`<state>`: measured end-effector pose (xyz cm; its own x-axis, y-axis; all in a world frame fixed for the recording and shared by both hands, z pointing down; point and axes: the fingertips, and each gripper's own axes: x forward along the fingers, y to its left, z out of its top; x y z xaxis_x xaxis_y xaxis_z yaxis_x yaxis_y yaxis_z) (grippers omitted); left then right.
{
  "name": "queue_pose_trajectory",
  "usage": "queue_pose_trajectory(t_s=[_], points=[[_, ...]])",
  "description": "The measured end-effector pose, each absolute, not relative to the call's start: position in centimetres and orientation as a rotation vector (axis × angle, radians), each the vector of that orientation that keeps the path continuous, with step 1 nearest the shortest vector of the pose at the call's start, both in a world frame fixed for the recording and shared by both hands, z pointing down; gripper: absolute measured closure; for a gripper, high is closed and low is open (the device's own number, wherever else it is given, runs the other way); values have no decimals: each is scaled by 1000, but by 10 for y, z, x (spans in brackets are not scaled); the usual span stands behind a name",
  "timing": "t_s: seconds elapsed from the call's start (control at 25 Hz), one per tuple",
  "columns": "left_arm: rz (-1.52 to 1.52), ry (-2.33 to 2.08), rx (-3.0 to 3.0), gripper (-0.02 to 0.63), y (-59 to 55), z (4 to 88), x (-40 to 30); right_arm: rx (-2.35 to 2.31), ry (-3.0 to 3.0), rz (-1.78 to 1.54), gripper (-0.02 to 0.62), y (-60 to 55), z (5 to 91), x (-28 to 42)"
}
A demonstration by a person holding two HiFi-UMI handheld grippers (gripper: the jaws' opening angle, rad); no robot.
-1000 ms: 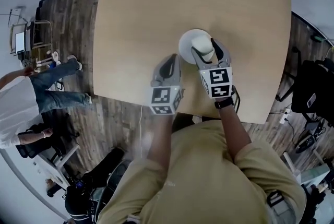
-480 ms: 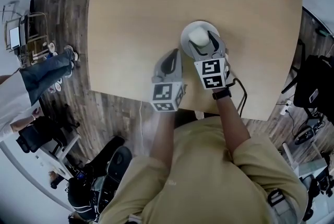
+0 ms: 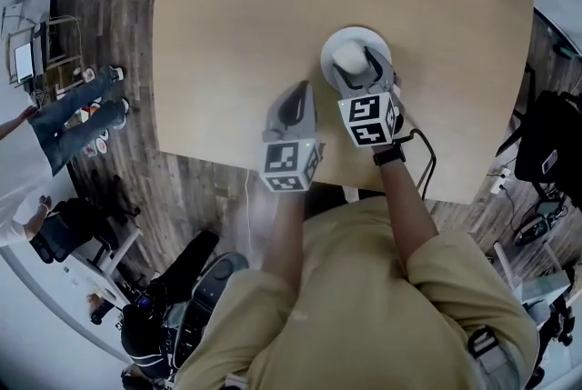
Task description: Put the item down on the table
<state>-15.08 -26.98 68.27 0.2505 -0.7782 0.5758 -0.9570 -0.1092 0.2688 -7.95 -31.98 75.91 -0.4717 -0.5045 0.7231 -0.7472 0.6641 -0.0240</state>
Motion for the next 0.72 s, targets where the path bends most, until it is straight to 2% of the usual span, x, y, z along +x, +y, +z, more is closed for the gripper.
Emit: queue_pose_trajectory(t_s=[0.28, 0.44, 0.64, 0.72], points=[[350, -1606, 1956, 604, -265, 662, -164, 915, -2117, 514, 272, -319, 765, -82], [319, -1617, 1994, 604, -263, 643, -165, 929, -2101, 507, 196, -318, 762, -76], [297, -1647, 2027, 604, -256, 614, -170, 997, -2178, 499, 193, -306, 720, -71], [298, -1666, 2043, 604, -253, 602, -170, 1048, -2233, 497, 233, -299, 696, -67]])
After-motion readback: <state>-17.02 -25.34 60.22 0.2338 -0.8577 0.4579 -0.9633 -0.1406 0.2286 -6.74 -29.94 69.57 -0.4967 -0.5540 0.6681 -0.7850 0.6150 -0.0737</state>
